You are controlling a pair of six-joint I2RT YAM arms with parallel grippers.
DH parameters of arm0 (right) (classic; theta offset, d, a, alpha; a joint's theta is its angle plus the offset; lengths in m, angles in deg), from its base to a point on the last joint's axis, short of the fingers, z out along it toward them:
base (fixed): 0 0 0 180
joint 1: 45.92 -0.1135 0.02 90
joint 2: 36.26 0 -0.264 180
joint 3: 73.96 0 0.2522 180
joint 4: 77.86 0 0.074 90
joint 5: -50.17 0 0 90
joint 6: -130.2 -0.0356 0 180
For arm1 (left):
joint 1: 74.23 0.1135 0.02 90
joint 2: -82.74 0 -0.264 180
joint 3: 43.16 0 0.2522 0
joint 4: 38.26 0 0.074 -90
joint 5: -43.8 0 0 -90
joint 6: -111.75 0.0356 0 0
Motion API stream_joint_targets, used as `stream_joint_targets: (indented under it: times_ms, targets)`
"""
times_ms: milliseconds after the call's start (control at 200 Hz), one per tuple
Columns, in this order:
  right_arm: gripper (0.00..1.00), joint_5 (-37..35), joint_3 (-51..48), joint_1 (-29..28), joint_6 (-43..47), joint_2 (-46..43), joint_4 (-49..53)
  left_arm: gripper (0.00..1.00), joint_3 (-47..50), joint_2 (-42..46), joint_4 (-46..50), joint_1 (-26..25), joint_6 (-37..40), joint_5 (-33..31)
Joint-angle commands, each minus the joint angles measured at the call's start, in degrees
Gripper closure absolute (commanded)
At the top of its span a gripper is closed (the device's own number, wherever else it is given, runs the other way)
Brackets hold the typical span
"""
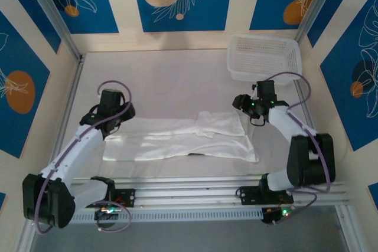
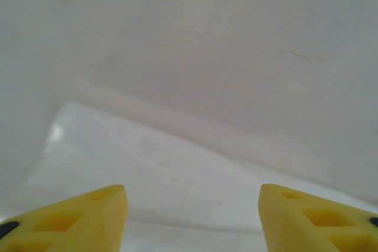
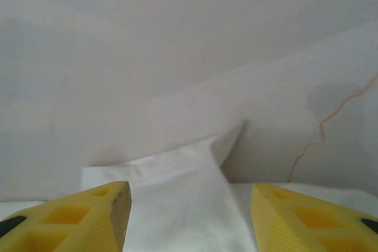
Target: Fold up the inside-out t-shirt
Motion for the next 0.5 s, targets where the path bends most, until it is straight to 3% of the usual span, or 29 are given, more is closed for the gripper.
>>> stream_joint_targets:
  times_ms: [0, 135, 245, 395, 495]
  targets:
    - [0.46, 5.53, 4.98, -1.31, 3.27, 7.22, 3.1, 0.38, 0.31, -1.26, -3.09, -1.84, 3.81, 4.17]
    - [0.64, 8.08, 8.57, -2.81, 2.46, 12.65, 4.79, 0.36, 0.84, -1.98, -3.44, -2.28, 3.58, 4.34]
    - [1.0, 7.84, 7.13, -3.02, 0.87, 8.68, 3.22, 0.36, 0.48, -1.94, -1.85, -2.28, 3.99, 2.1]
    - [1.0, 5.74, 1.99, -3.9, 0.98, -4.13, 4.25, 0.36, 0.55, -2.38, -1.1, -2.27, 4.43, 0.32]
    - [1.0, 4.05, -9.61, -5.01, -3.17, -18.24, 4.99, 0.36, 0.64, -2.86, -1.44, -2.29, 4.41, -0.11]
